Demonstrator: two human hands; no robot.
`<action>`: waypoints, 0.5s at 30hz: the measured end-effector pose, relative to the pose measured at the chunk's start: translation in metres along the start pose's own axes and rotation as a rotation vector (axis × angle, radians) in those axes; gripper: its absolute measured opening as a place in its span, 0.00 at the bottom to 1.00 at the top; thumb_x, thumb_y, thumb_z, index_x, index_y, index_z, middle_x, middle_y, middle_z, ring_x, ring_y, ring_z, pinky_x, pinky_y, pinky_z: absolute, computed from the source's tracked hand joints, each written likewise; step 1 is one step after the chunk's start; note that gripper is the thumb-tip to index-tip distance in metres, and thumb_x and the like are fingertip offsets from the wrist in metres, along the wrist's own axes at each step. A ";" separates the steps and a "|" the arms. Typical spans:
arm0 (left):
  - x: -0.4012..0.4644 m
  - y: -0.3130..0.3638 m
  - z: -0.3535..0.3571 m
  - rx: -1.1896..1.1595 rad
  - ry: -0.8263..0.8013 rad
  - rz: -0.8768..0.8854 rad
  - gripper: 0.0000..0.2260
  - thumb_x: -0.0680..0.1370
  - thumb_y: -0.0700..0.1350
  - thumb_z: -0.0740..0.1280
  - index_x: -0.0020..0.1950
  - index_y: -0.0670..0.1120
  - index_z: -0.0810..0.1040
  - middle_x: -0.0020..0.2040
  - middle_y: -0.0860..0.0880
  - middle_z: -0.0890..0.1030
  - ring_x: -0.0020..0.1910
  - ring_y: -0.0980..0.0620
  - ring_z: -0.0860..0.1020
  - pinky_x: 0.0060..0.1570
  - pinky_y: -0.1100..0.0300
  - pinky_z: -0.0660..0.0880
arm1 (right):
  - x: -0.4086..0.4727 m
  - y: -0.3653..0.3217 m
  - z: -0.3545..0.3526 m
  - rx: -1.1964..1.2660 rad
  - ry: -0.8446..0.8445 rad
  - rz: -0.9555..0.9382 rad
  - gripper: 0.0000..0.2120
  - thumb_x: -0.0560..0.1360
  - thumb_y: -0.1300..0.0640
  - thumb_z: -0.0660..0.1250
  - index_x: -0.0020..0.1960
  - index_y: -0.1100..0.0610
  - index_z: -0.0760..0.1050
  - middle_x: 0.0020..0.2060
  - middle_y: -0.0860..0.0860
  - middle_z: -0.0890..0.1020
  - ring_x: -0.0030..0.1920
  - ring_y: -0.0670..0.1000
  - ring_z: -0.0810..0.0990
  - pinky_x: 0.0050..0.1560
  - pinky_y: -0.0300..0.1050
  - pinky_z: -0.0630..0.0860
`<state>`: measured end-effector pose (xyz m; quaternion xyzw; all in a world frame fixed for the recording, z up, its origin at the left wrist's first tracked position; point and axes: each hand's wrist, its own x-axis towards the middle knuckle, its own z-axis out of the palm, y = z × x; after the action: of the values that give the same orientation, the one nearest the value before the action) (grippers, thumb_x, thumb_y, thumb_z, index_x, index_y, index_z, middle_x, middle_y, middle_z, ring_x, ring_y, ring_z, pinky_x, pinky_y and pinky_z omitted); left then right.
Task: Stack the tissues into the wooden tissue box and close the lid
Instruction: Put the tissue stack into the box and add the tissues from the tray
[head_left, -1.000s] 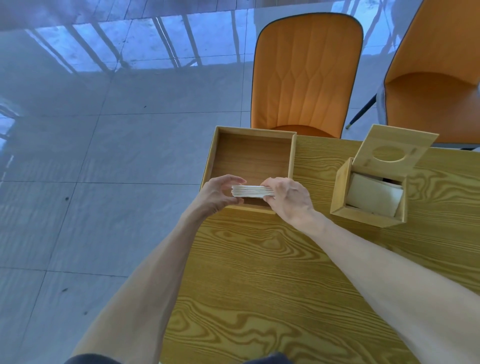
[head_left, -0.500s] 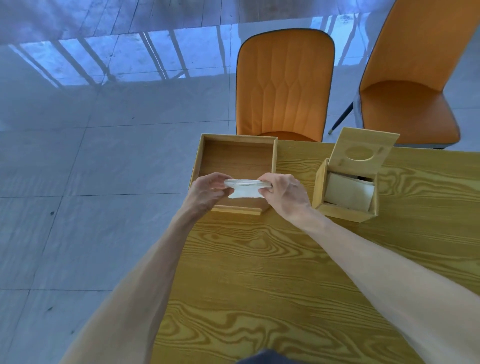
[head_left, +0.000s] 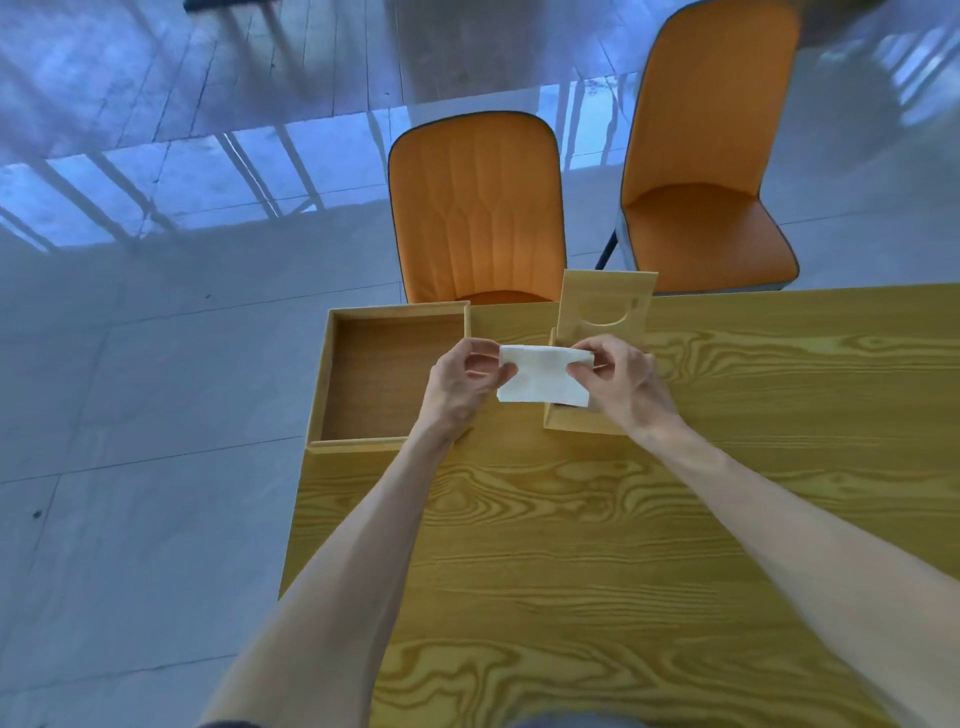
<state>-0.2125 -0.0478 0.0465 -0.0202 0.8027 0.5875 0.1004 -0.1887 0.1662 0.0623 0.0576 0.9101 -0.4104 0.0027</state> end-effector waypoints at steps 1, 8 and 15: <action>0.002 0.003 0.011 -0.006 0.010 0.004 0.10 0.75 0.47 0.76 0.53 0.50 0.80 0.46 0.56 0.84 0.43 0.67 0.82 0.44 0.70 0.78 | 0.000 0.006 -0.007 0.009 0.009 0.022 0.12 0.76 0.53 0.70 0.58 0.56 0.79 0.49 0.52 0.85 0.45 0.47 0.83 0.46 0.43 0.81; 0.014 0.021 0.066 0.084 0.067 -0.089 0.11 0.77 0.51 0.72 0.56 0.47 0.83 0.49 0.51 0.85 0.50 0.53 0.83 0.52 0.54 0.80 | 0.013 0.042 -0.031 -0.055 0.061 0.080 0.14 0.79 0.53 0.67 0.59 0.60 0.81 0.51 0.56 0.85 0.45 0.51 0.81 0.47 0.46 0.79; 0.020 0.028 0.085 0.281 0.140 -0.234 0.13 0.78 0.56 0.69 0.57 0.50 0.84 0.54 0.53 0.86 0.52 0.52 0.83 0.47 0.60 0.74 | 0.021 0.057 -0.027 -0.071 0.080 0.142 0.13 0.78 0.49 0.67 0.57 0.56 0.81 0.48 0.52 0.86 0.47 0.52 0.83 0.48 0.50 0.80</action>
<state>-0.2249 0.0432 0.0443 -0.1399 0.8740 0.4513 0.1136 -0.2028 0.2258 0.0366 0.1383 0.9170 -0.3742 -0.0023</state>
